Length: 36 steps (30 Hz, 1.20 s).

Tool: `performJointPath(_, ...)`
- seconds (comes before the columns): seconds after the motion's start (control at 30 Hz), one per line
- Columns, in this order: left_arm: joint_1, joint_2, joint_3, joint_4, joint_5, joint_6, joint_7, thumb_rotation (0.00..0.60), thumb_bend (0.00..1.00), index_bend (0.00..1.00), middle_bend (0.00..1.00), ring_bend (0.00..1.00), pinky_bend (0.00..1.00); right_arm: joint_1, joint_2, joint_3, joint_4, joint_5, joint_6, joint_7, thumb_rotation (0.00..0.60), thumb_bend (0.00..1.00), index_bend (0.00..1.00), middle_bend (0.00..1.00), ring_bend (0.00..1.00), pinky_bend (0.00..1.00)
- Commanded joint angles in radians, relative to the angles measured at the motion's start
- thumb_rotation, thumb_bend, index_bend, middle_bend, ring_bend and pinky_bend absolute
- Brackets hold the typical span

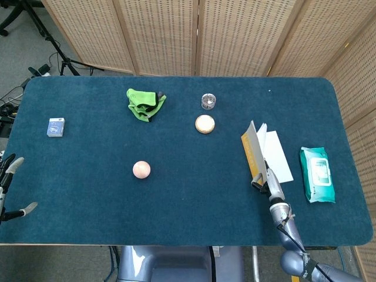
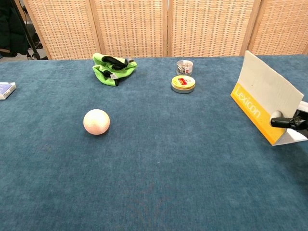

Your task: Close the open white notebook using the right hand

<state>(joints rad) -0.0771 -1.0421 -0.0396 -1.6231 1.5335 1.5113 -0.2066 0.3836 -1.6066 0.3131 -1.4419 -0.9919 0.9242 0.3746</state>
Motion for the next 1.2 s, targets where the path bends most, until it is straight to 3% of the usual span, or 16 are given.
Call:
performJointPath(0.03, 0.0, 0.0, 0.0, 0.001, 0.0, 0.001, -0.002, 0.6, 0.0, 0.0, 0.0, 0.0, 0.0, -0.007, -0.017, 0.01, 0.038, 0.005, 0.068, -0.041, 0.6, 0.65, 0.0, 0.0, 0.0, 0.0)
performJointPath(0.1, 0.0, 0.0, -0.001, 0.002, -0.001, 0.0, -0.006, 0.6, 0.0, 0.0, 0.0, 0.0, 0.0, -0.007, -0.05, 0.02, 0.092, -0.006, 0.168, -0.115, 0.6, 0.5, 0.0, 0.0, 0.0, 0.0)
performJointPath(0.23, -0.001, 0.001, -0.002, 0.002, -0.003, -0.001, -0.009, 0.6, 0.0, 0.0, 0.0, 0.0, 0.0, -0.01, -0.081, 0.027, 0.156, -0.047, 0.298, -0.206, 0.6, 0.42, 0.0, 0.0, 0.0, 0.0)
performJointPath(0.43, 0.0, 0.001, 0.0, 0.001, 0.0, 0.001, -0.005, 0.6, 0.0, 0.0, 0.0, 0.0, 0.0, 0.001, -0.105, 0.039, 0.287, -0.143, 0.49, -0.362, 0.6, 0.39, 0.0, 0.0, 0.0, 0.0)
performJointPath(0.63, 0.002, 0.0, -0.001, 0.001, 0.001, 0.008, -0.006, 0.6, 0.0, 0.0, 0.0, 0.0, 0.0, -0.004, -0.063, 0.03, 0.303, -0.215, 0.559, -0.397, 0.6, 0.38, 0.0, 0.0, 0.0, 0.0)
performJointPath(0.87, 0.006, -0.007, -0.005, 0.0, -0.005, 0.018, 0.014, 0.6, 0.0, 0.0, 0.0, 0.0, 0.0, -0.086, 0.09, -0.078, 0.176, -0.374, 0.664, -0.42, 0.6, 0.08, 0.0, 0.0, 0.0, 0.0)
performJointPath(0.93, 0.009, -0.012, -0.007, 0.001, -0.009, 0.024, 0.023, 0.6, 0.0, 0.0, 0.0, 0.0, 0.0, -0.118, 0.153, -0.129, 0.119, -0.414, 0.66, -0.402, 0.6, 0.06, 0.0, 0.0, 0.0, 0.0)
performJointPath(1.0, 0.012, -0.014, -0.003, 0.0, -0.01, 0.023, 0.041, 0.6, 0.0, 0.0, 0.0, 0.0, 0.0, -0.159, 0.283, -0.227, 0.009, -0.463, 0.597, -0.318, 0.6, 0.08, 0.0, 0.0, 0.0, 0.0)
performJointPath(1.2, 0.014, -0.012, 0.004, -0.002, -0.005, 0.018, 0.054, 0.6, 0.0, 0.0, 0.0, 0.0, 0.0, -0.203, 0.34, -0.254, -0.043, -0.485, 0.622, -0.337, 0.6, 0.08, 0.0, 0.0, 0.0, 0.0)
